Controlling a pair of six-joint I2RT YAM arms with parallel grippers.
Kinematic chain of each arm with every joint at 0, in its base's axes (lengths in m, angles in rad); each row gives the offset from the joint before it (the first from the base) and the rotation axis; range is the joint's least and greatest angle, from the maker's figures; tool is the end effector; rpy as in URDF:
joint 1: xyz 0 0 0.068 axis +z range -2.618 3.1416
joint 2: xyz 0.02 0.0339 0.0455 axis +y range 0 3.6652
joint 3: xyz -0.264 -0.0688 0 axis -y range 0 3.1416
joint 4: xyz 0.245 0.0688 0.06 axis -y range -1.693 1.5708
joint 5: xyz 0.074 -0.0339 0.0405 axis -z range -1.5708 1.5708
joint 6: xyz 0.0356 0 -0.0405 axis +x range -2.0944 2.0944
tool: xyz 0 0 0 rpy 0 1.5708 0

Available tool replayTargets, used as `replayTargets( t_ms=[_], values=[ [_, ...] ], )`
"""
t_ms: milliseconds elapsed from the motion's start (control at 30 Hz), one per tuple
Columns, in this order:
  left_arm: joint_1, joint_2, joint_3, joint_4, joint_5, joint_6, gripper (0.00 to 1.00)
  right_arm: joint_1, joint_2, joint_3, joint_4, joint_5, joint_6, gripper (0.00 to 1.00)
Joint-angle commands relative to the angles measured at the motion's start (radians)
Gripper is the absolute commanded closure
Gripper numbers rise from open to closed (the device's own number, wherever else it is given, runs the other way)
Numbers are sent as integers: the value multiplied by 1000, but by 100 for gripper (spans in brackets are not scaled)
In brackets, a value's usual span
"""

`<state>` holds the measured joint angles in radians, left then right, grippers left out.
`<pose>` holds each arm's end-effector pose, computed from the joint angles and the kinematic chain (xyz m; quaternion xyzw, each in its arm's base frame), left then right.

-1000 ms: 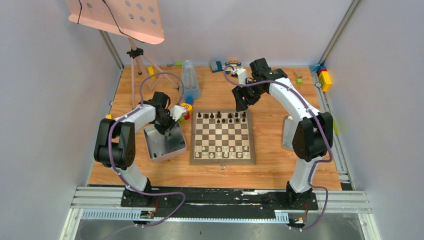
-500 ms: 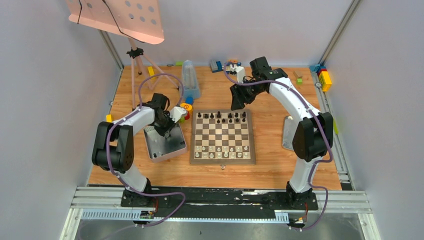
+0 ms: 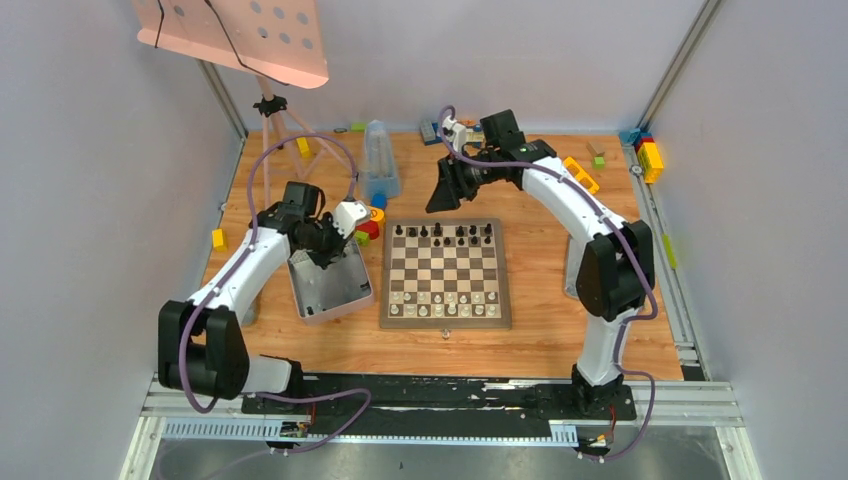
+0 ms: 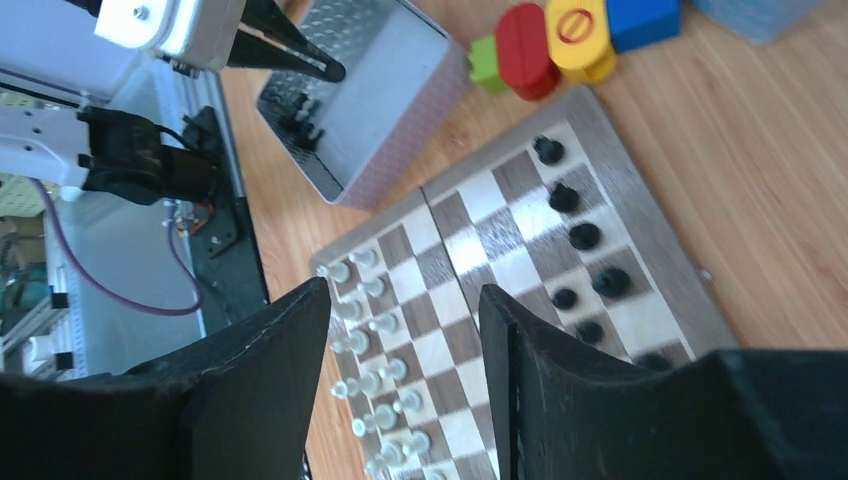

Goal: Set up the chess pieces on the board
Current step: Pick up the chess piece from the storage box, then place the chess piece on the chessboard.

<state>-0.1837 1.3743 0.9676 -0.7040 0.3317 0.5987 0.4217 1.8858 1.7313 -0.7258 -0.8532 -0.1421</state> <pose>0.2584 -0.0598 0.2341 0.4010 0.8734 -0.1110 0.2532 0.3678 0.1944 0.3110 -0.3728 0.7839 0.4285 0.2508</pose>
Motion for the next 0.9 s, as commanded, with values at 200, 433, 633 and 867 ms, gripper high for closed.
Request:
replayTargets(
  t_ms=[200, 433, 633, 867],
  values=[
    [-54, -170, 55, -53, 146, -42, 100, 157, 174, 142, 193, -161, 231, 45],
    [-106, -222, 73, -53, 155, -62, 100, 215, 256, 198, 208, -245, 289, 45],
    [-108, -241, 63, -58, 193, -38, 100, 255, 275, 191, 210, -282, 257, 44],
    [-116, -249, 56, -57, 198, -30, 100, 259, 326, 233, 217, -256, 344, 50]
  ],
)
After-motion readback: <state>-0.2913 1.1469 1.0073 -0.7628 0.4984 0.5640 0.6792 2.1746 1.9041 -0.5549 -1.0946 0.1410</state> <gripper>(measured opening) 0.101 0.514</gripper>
